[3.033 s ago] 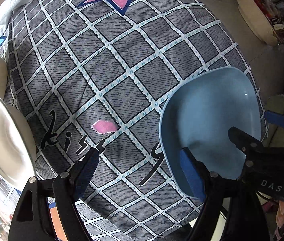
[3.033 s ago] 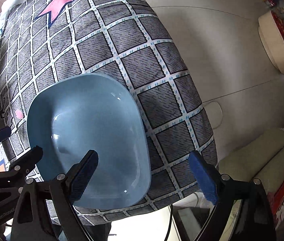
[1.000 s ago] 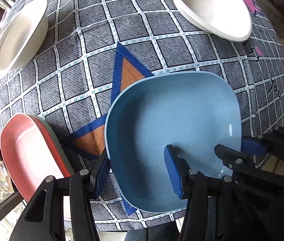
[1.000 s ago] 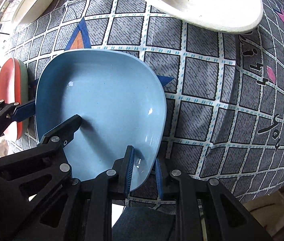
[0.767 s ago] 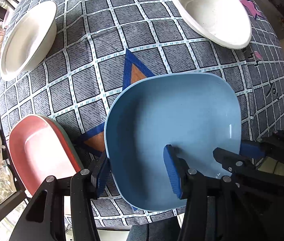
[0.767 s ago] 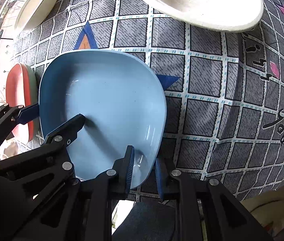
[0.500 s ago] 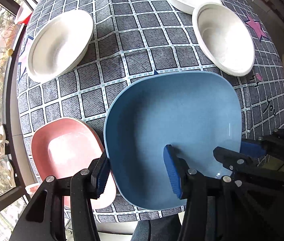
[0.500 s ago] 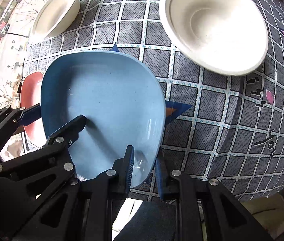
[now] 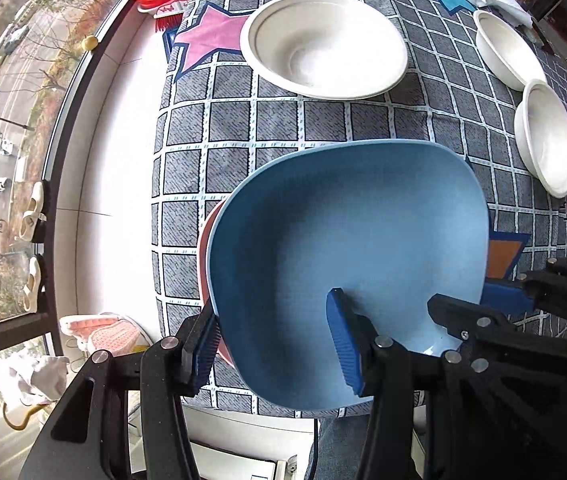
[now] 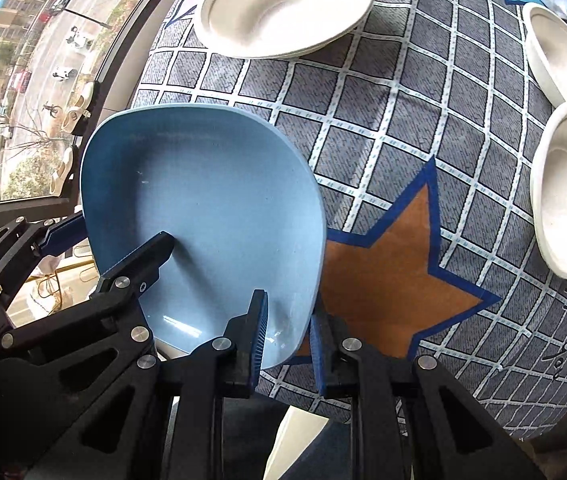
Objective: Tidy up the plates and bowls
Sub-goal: 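Carry the blue plate onto the pink plate and release it, then reach the right tool to a white paper bowl and grip its rim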
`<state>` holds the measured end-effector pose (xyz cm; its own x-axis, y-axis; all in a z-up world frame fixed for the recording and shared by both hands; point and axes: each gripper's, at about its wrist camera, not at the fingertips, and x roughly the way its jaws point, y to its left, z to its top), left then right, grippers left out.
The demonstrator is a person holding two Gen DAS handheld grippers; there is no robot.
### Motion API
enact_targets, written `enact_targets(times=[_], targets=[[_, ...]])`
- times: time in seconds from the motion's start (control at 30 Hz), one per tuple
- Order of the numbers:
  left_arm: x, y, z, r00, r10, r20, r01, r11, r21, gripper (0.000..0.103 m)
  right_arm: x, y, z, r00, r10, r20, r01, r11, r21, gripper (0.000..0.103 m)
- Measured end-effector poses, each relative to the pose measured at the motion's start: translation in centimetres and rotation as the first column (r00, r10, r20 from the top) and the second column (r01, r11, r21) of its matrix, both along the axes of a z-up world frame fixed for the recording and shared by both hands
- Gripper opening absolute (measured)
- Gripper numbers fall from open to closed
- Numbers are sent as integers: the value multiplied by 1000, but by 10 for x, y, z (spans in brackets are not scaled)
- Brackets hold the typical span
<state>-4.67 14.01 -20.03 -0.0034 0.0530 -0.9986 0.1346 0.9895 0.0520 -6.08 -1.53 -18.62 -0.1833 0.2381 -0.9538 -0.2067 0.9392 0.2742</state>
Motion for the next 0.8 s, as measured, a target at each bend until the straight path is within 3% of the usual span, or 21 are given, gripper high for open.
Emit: enact_targets(times=[0.2, 0.23, 0.3, 0.33, 0.4, 0.47, 0.8], targets=[[-3, 26, -17, 999, 53, 3, -53, 999, 9, 59, -7, 38, -17, 999, 36, -18, -36, 999, 3, 23], [-8, 24, -15, 998, 58, 4, -58, 998, 21, 62, -7, 40, -18, 999, 37, -17, -37, 999, 0, 23], [-7, 28, -18, 997, 73, 23, -74, 996, 59, 81, -5, 43, -21, 999, 31, -14, -31, 999, -13, 24], [-8, 32, -19, 996, 79, 38, -82, 994, 70, 81, -5, 39, -21, 1000, 26, -13, -26, 999, -24, 26], [-7, 37, -17, 995, 94, 39, -96, 993, 60, 82, -3, 37, -25, 1000, 7, -4, -7, 999, -36, 58], [-7, 40, -17, 993, 112, 32, -113, 993, 39, 82, -2, 26, -23, 1000, -16, 10, 16, 999, -28, 81], [-6, -5, -4, 999, 15, 35, -15, 1000, -11, 83, -34, -42, -34, 985, -162, -58, 159, 985, -60, 83]])
